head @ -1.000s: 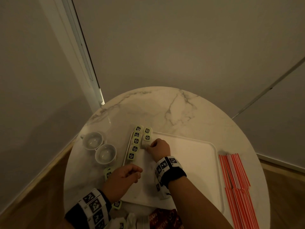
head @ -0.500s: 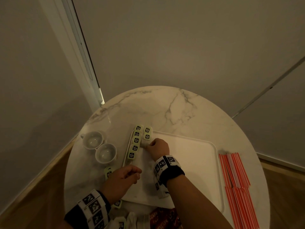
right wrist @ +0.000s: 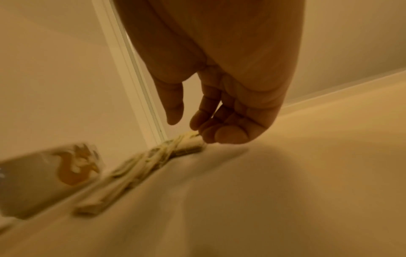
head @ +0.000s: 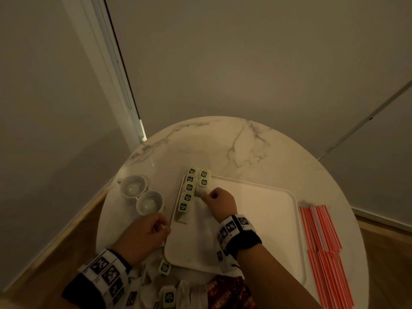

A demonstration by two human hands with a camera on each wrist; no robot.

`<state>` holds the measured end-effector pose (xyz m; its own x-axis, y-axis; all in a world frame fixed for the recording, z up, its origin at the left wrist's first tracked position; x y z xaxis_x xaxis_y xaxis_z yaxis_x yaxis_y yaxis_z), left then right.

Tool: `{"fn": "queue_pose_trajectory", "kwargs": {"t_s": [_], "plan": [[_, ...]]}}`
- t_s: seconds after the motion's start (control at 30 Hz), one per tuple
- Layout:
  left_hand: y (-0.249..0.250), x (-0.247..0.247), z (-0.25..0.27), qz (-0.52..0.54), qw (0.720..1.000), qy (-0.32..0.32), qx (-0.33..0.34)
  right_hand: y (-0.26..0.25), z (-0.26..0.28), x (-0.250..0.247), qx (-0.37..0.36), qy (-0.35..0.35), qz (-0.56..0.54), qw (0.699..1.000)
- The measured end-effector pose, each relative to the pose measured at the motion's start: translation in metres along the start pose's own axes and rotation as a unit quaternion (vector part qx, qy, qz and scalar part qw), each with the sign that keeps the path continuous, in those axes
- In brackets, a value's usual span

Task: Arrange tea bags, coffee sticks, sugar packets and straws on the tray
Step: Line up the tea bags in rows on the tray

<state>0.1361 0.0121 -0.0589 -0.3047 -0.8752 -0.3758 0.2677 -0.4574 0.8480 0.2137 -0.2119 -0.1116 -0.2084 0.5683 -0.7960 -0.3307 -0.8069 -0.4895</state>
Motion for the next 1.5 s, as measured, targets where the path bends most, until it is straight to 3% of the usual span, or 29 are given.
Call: {"fn": "queue_pose_trajectory", "kwargs": {"t_s": [0.1,0.2,0.3,0.43,0.67,0.83,1.03,1.1,1.23,1.3,1.37,1.5], "plan": [[-0.007,-0.01,0.016,-0.152,0.987,-0.052,0.015,-0.002,0.026,-0.001,-0.044,-0.008,-0.027,0.999],[-0.015,0.011,0.046,-0.299,0.94,-0.16,0.027,0.002,0.057,0.002,-0.073,-0.029,-0.06,0.995],[-0.025,0.031,0.073,-0.32,0.924,-0.205,0.027,0.008,0.087,0.006,-0.089,-0.055,-0.07,0.992],[-0.049,0.049,0.092,-0.323,0.924,-0.202,0.027,0.021,0.114,0.015,-0.092,-0.072,-0.06,0.991],[-0.058,0.055,0.089,-0.321,0.94,-0.115,0.029,0.029,0.143,0.018,-0.095,-0.08,-0.052,0.991],[-0.028,0.043,0.086,-0.257,0.96,-0.064,0.09,0.017,0.154,0.003,-0.114,-0.068,-0.047,0.99],[0.02,0.002,0.078,-0.108,0.988,0.042,0.104,-0.012,0.173,-0.013,-0.148,-0.082,-0.074,0.983],[0.041,-0.006,0.08,-0.04,0.991,0.065,0.107,-0.031,0.187,-0.012,-0.189,-0.117,-0.09,0.971],[0.067,0.001,0.078,0.138,0.986,0.039,0.079,-0.075,0.217,-0.014,-0.291,-0.177,-0.176,0.924],[0.073,0.005,0.076,0.228,0.971,0.045,0.062,-0.088,0.224,-0.022,-0.336,-0.138,-0.155,0.919],[0.076,0.012,0.076,0.345,0.937,0.042,0.033,-0.092,0.222,-0.034,-0.341,-0.075,-0.139,0.927],[0.095,0.035,0.082,0.567,0.821,-0.064,0.01,-0.081,0.204,-0.05,-0.245,-0.071,-0.294,0.921]]}}
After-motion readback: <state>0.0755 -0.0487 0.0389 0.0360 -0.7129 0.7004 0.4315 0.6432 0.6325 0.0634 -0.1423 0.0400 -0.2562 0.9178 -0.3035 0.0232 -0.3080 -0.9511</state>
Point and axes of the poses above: each hand's wrist, its own z-axis away from the middle knuckle, its own x-axis out of the palm, y = z × x, the point moved 10 cm from there along -z, towards the middle knuckle, and after that the axes turned 15 degrees about z, right-handed, at the moved point
